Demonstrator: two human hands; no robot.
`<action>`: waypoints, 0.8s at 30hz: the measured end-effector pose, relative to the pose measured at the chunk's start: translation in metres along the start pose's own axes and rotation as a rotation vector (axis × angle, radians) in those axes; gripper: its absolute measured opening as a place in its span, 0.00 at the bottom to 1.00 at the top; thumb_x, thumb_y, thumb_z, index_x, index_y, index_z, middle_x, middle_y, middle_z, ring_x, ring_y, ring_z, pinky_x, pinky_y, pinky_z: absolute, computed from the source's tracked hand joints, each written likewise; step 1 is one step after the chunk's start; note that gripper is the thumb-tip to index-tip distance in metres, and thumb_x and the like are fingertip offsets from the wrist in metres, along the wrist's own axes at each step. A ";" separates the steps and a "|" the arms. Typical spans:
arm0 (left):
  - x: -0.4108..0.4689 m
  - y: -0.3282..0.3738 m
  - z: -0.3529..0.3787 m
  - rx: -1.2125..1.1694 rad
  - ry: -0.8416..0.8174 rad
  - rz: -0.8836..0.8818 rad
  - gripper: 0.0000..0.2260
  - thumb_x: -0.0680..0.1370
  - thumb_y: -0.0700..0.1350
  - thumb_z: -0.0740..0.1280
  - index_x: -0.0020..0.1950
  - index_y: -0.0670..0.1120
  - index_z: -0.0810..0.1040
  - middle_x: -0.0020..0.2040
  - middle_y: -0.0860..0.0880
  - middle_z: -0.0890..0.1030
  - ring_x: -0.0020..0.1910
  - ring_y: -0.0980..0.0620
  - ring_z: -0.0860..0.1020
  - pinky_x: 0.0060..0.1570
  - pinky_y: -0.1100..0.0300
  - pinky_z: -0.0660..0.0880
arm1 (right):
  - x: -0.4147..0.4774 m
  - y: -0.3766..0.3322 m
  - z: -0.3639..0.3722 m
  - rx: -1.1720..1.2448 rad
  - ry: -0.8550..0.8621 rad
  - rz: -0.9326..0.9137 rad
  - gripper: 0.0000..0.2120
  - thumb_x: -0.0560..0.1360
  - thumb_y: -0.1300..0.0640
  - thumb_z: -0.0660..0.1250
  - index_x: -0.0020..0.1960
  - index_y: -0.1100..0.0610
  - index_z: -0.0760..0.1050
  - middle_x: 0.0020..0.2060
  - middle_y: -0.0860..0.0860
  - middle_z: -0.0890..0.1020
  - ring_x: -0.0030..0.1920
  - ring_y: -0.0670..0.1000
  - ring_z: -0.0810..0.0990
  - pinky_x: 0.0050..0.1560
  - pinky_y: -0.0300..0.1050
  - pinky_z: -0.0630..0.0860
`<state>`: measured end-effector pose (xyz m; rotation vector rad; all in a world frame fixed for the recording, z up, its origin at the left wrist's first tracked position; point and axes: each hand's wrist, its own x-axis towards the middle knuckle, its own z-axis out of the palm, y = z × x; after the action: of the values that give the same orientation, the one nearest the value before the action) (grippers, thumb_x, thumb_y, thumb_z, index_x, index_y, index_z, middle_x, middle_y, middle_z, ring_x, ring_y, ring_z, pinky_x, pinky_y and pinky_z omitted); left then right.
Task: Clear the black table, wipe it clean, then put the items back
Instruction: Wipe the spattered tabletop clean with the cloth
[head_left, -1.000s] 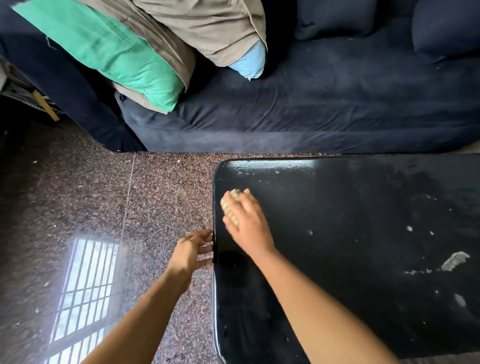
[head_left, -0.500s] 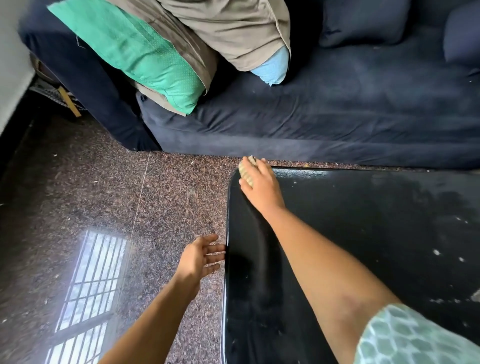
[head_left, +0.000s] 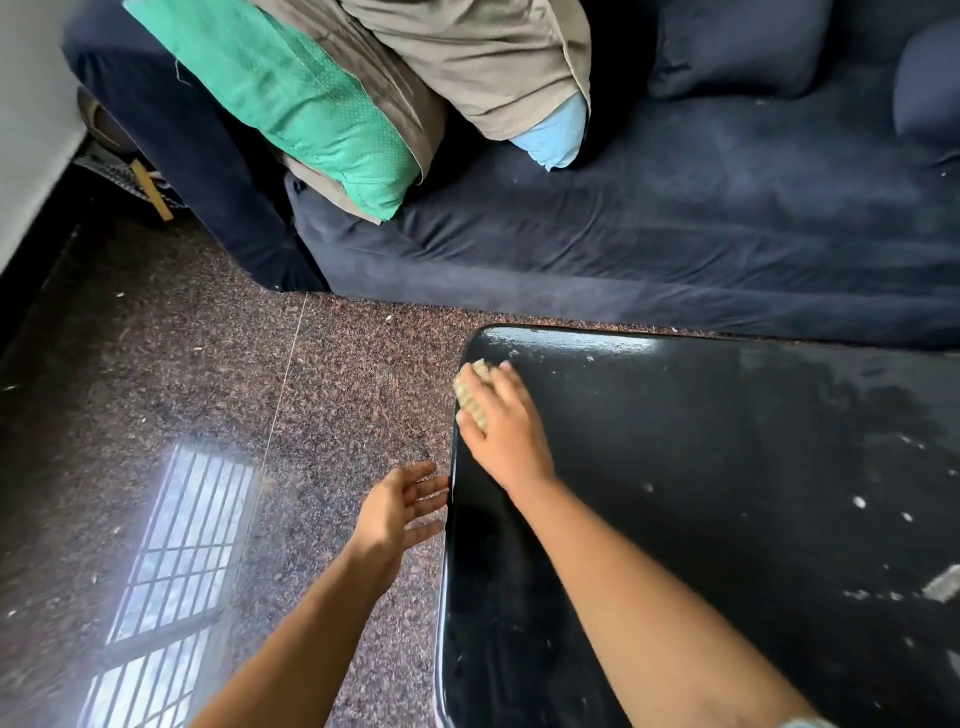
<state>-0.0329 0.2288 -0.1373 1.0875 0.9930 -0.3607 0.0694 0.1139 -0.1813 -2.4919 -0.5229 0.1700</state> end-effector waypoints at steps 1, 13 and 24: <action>-0.002 -0.003 0.000 -0.010 0.000 0.007 0.18 0.83 0.45 0.50 0.66 0.42 0.73 0.54 0.45 0.80 0.55 0.47 0.77 0.53 0.49 0.73 | -0.020 -0.003 0.005 -0.031 -0.051 -0.117 0.26 0.76 0.50 0.64 0.73 0.49 0.65 0.71 0.53 0.67 0.73 0.57 0.60 0.70 0.53 0.60; -0.035 -0.035 -0.004 -0.020 0.021 0.060 0.17 0.83 0.45 0.48 0.62 0.43 0.74 0.53 0.46 0.80 0.51 0.50 0.77 0.50 0.53 0.74 | -0.127 -0.032 0.022 -0.073 0.208 0.098 0.24 0.72 0.56 0.68 0.68 0.55 0.71 0.65 0.56 0.74 0.69 0.60 0.67 0.69 0.55 0.66; -0.053 -0.082 -0.014 0.026 0.087 0.093 0.17 0.82 0.44 0.50 0.55 0.43 0.79 0.49 0.48 0.83 0.46 0.52 0.80 0.45 0.58 0.75 | -0.203 -0.013 0.006 -0.125 0.287 0.368 0.23 0.76 0.52 0.63 0.70 0.54 0.70 0.67 0.57 0.72 0.70 0.60 0.65 0.70 0.55 0.64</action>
<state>-0.1247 0.1915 -0.1421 1.1764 1.0129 -0.2529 -0.1220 0.0455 -0.1776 -2.6535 0.0469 -0.0823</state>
